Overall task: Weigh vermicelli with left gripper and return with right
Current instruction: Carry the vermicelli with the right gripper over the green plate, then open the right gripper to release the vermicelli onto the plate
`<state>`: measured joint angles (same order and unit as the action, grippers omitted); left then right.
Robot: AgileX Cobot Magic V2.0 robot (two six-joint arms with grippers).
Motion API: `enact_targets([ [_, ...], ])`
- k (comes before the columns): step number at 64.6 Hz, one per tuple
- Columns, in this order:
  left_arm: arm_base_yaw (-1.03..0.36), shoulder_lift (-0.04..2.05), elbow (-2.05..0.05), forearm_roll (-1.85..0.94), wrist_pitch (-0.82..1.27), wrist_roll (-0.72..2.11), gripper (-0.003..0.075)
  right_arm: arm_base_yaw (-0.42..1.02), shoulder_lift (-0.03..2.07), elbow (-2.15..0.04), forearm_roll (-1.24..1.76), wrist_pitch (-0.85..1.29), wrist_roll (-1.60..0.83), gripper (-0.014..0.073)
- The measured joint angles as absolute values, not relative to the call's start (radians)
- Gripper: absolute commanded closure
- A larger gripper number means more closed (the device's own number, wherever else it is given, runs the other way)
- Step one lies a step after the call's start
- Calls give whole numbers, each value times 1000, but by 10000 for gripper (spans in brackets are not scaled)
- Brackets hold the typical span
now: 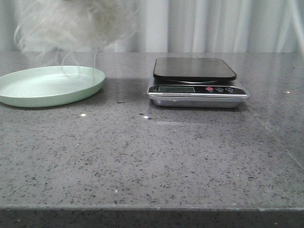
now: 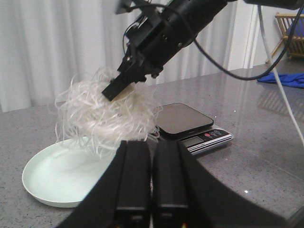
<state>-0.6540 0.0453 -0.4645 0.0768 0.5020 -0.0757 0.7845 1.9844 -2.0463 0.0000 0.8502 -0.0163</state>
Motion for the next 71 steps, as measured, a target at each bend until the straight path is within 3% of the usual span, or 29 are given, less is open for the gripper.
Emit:
enact_targets([
  [15,-654,45,-464,77,502,-76,588,806,2140,-2112,21,850,-16,371],
  [31,-654,45,-464,77,502,-76,588,806,2209,-2169,64,847,-16,57],
  [37,-654,45,-464,77,502,-76,588,806,2219,-2184,64,850,-16,-6],
  [56,-654,45,-464,77,500,-76,588,781,2179,-2302,15,919,-14,-6],
  [71,-654,45,-464,77,500,-76,588,619,2003,-2332,7,1052,-14,-6],
])
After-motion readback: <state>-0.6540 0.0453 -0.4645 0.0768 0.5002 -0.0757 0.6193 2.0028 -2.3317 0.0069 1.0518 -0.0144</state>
